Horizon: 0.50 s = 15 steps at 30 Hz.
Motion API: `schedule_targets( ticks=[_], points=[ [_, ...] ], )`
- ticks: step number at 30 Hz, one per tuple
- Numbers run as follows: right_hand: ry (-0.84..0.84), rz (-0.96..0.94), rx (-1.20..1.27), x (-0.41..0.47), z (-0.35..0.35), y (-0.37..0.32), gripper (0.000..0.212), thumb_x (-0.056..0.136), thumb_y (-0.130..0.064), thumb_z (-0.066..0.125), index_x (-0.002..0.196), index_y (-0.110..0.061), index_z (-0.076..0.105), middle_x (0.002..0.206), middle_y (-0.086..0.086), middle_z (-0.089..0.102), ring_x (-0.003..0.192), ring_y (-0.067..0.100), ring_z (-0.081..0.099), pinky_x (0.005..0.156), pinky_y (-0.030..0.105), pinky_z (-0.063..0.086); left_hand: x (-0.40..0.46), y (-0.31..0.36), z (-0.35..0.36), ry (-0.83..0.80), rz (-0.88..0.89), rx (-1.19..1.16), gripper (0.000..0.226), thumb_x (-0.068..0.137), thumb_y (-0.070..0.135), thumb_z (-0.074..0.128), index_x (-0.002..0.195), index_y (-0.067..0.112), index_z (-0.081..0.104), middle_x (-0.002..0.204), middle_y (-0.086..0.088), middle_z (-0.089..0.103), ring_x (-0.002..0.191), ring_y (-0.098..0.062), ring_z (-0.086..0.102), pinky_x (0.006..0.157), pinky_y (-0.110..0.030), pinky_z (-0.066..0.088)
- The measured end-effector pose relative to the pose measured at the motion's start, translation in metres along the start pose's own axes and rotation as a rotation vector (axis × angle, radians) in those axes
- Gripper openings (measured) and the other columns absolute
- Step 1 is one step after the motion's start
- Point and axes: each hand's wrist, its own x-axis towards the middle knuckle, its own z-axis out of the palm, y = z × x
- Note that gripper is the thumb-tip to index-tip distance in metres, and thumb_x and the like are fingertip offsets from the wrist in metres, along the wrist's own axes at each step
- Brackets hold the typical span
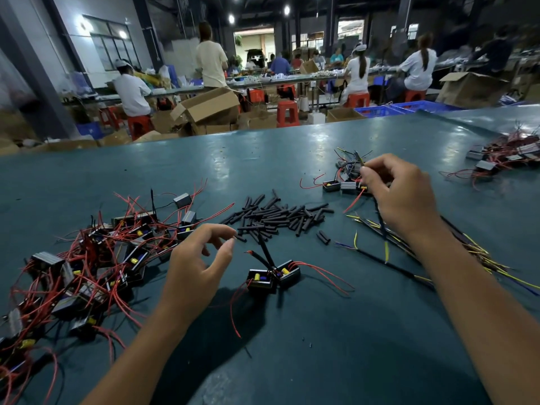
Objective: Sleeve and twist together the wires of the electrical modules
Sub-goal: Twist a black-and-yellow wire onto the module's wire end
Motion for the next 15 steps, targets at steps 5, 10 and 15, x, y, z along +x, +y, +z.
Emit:
schedule_targets(
  ticks=[5, 10, 15],
  points=[
    [-0.277, 0.342, 0.831, -0.02, 0.015, -0.044, 0.009, 0.09, -0.015, 0.065, 0.09, -0.006, 0.065, 0.069, 0.004, 0.071, 0.056, 0.012, 0.062, 0.042, 0.018, 0.045, -0.005, 0.011, 0.006, -0.018, 0.155, -0.024, 0.018, 0.093, 0.032, 0.055, 0.092, 0.02, 0.068, 0.083, 0.013, 0.066, 0.075, -0.009, 0.061, 0.064, -0.014, 0.043],
    [-0.444, 0.387, 0.966, -0.056, 0.032, -0.072, 0.03, 0.08, -0.025, 0.066, 0.094, 0.001, 0.065, 0.073, 0.009, 0.071, 0.059, 0.015, 0.065, 0.044, 0.018, 0.047, -0.01, 0.021, 0.014, -0.055, 0.203, -0.008, 0.022, 0.097, 0.031, 0.054, 0.092, 0.016, 0.07, 0.081, 0.013, 0.065, 0.072, -0.003, 0.059, 0.067, -0.008, 0.038],
    [-0.491, 0.412, 1.094, -0.074, 0.04, -0.081, 0.025, 0.08, -0.023, 0.069, 0.092, -0.002, 0.062, 0.072, 0.011, 0.07, 0.059, 0.018, 0.065, 0.044, 0.021, 0.048, -0.01, 0.024, 0.012, 0.049, 0.192, -0.101, 0.032, 0.101, 0.04, 0.049, 0.092, 0.016, 0.068, 0.081, 0.015, 0.063, 0.074, -0.007, 0.062, 0.065, -0.016, 0.042]
  ],
)
